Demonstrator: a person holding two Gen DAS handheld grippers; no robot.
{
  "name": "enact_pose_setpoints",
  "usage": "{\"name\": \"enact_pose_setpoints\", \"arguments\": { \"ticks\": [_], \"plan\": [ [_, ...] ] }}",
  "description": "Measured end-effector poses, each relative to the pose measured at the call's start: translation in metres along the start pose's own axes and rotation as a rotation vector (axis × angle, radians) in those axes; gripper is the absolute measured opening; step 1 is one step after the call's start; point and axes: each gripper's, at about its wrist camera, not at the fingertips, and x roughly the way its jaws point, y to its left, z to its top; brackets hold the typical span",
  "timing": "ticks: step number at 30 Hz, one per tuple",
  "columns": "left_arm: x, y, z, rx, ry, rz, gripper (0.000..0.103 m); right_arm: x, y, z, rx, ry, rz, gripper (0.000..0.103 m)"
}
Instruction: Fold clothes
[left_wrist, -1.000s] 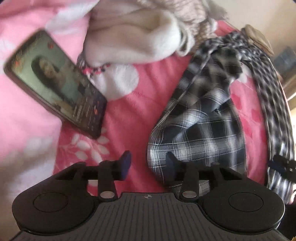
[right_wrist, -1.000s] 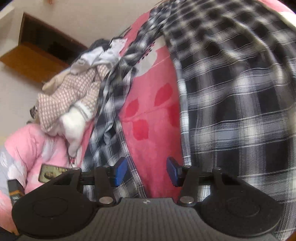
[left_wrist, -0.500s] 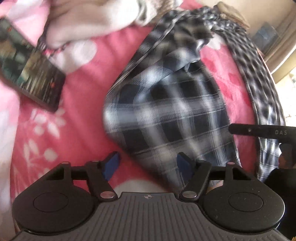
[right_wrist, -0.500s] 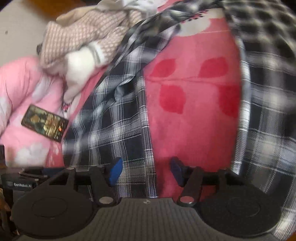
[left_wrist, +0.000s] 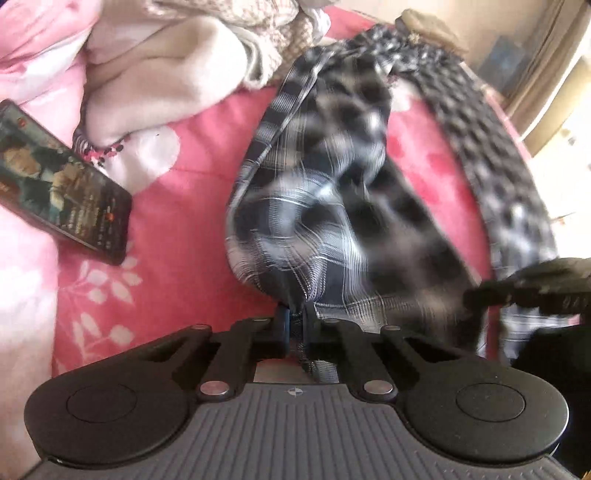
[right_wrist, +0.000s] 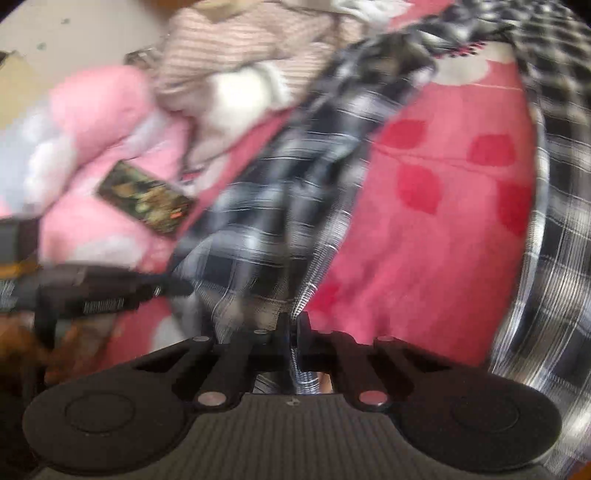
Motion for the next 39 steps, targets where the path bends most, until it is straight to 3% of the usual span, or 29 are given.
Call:
{"name": "enact_pose_setpoints", "arguments": {
  "ticks": [5, 9, 12, 17, 20, 22, 23, 24, 25, 28, 30, 33, 36, 39],
  "plan": [
    [-0.024, 0.021, 0.009, -0.02, 0.069, -0.097, 0.003, -0.02, 0.018, -0.011, -0.016, 0.061, 0.148, 0.003],
    [-0.018, 0.026, 0.011, -0.023, 0.137, -0.106, 0.003, -0.019, 0.033, -0.019, -0.041, 0.112, 0.197, 0.003],
    [-0.023, 0.03, 0.014, -0.006, 0.123, -0.103, 0.003, -0.017, 0.043, -0.024, -0.06, 0.153, 0.239, 0.003],
    [-0.016, 0.032, 0.011, 0.088, 0.161, -0.024, 0.003, -0.014, 0.038, -0.024, -0.037, 0.211, 0.275, 0.005],
    [0.001, 0.032, 0.001, 0.191, 0.223, 0.087, 0.004, -0.012, 0.032, -0.023, -0.023, 0.224, 0.258, 0.008],
    [0.008, 0.035, -0.006, 0.217, 0.257, 0.135, 0.007, -0.013, 0.024, -0.021, 0.002, 0.221, 0.217, 0.025],
    [0.009, 0.036, -0.009, 0.224, 0.266, 0.144, 0.01, -0.016, 0.019, -0.02, 0.014, 0.21, 0.199, 0.039],
    [0.007, 0.035, -0.011, 0.237, 0.27, 0.147, 0.02, -0.019, 0.015, -0.019, 0.026, 0.197, 0.191, 0.044],
    [0.003, 0.033, -0.011, 0.255, 0.256, 0.166, 0.03, -0.025, 0.01, -0.019, 0.038, 0.181, 0.186, 0.044],
    [-0.017, 0.025, -0.007, 0.294, 0.174, 0.207, 0.038, -0.045, -0.006, -0.017, 0.09, 0.122, 0.153, 0.046],
    [-0.032, 0.015, -0.002, 0.291, 0.093, 0.174, 0.045, -0.058, -0.019, -0.015, 0.144, 0.07, 0.131, 0.046],
    [-0.03, -0.012, 0.006, 0.31, -0.007, 0.063, 0.073, -0.07, -0.041, -0.01, 0.249, -0.021, 0.123, 0.047],
    [0.009, -0.06, 0.018, 0.377, 0.0, 0.004, 0.074, -0.073, -0.06, -0.001, 0.367, -0.108, 0.12, 0.047],
    [0.056, -0.113, 0.023, 0.517, 0.0, -0.005, 0.074, -0.071, -0.07, 0.006, 0.456, -0.177, 0.118, 0.047]
  ]
}}
